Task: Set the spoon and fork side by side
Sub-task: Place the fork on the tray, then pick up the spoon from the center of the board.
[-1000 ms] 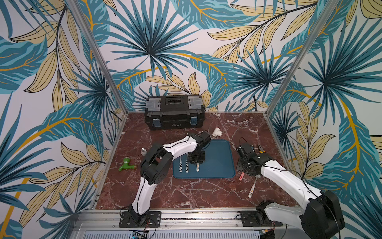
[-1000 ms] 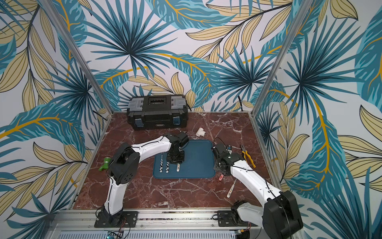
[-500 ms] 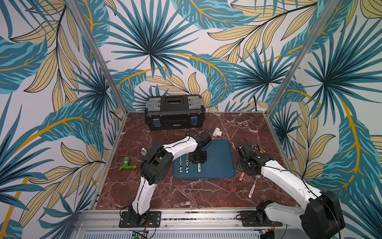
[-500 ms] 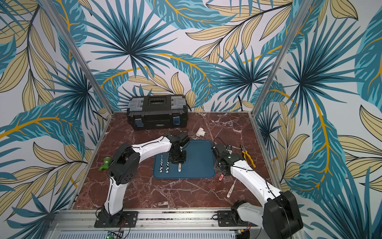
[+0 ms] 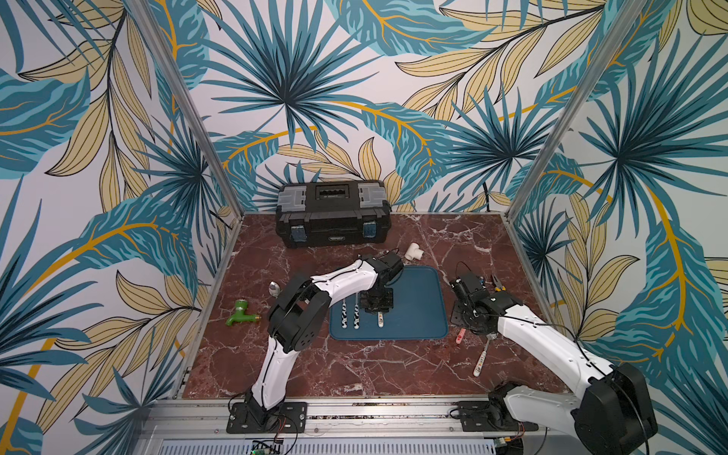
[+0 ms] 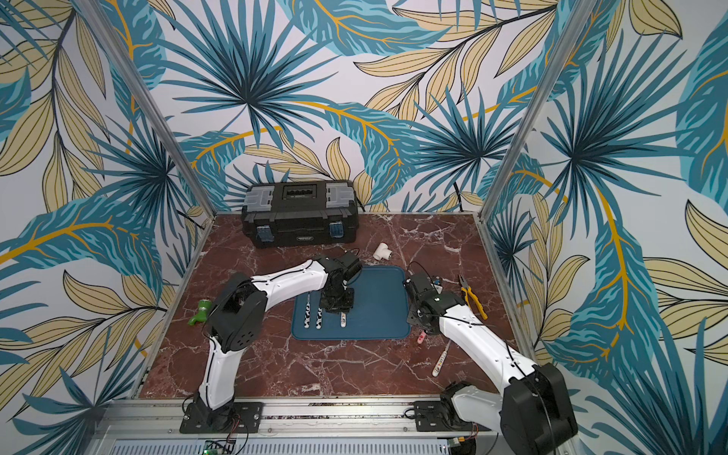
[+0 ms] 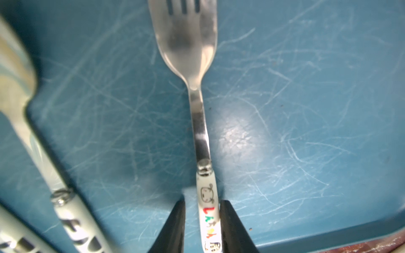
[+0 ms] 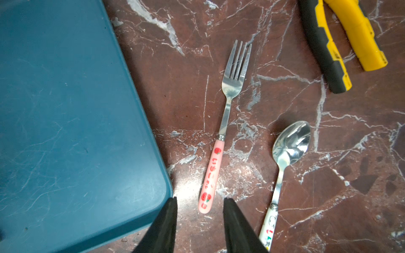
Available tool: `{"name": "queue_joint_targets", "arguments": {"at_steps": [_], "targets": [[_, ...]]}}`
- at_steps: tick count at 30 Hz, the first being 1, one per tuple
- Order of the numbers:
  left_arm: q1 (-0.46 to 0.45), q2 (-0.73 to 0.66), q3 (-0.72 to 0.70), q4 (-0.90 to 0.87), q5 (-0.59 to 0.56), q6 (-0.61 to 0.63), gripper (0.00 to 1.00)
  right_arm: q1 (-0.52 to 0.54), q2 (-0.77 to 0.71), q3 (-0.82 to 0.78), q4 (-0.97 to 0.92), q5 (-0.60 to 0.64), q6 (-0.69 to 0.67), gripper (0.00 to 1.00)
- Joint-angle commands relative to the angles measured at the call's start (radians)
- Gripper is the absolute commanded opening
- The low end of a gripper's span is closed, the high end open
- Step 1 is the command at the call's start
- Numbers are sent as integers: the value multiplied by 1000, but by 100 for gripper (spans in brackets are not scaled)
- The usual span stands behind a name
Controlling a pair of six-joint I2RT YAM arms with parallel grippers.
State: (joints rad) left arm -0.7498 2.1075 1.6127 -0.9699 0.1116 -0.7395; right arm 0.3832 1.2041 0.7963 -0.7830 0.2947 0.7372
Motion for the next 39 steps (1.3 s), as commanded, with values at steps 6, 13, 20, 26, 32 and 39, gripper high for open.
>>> {"name": "queue_joint_targets", "arguments": {"at_steps": [6, 13, 20, 26, 32, 39], "targets": [[2, -37, 44, -1, 3, 15, 31, -5, -21, -16, -16, 18, 9, 42], [-5, -65, 78, -26, -20, 33, 34, -4, -18, -16, -21, 24, 12, 42], [-20, -96, 189, -120, -93, 55, 36, -4, -20, -13, -26, 22, 12, 42], [-46, -256, 234, -163, -330, 75, 43, -32, -47, -13, -143, 96, 53, 48], [-22, -548, -100, 151, -475, 125, 69, -196, -169, -139, -195, -3, 86, 49], [63, -629, -249, 221, -362, 147, 75, -248, -174, -172, -195, -202, 160, 50]]}}
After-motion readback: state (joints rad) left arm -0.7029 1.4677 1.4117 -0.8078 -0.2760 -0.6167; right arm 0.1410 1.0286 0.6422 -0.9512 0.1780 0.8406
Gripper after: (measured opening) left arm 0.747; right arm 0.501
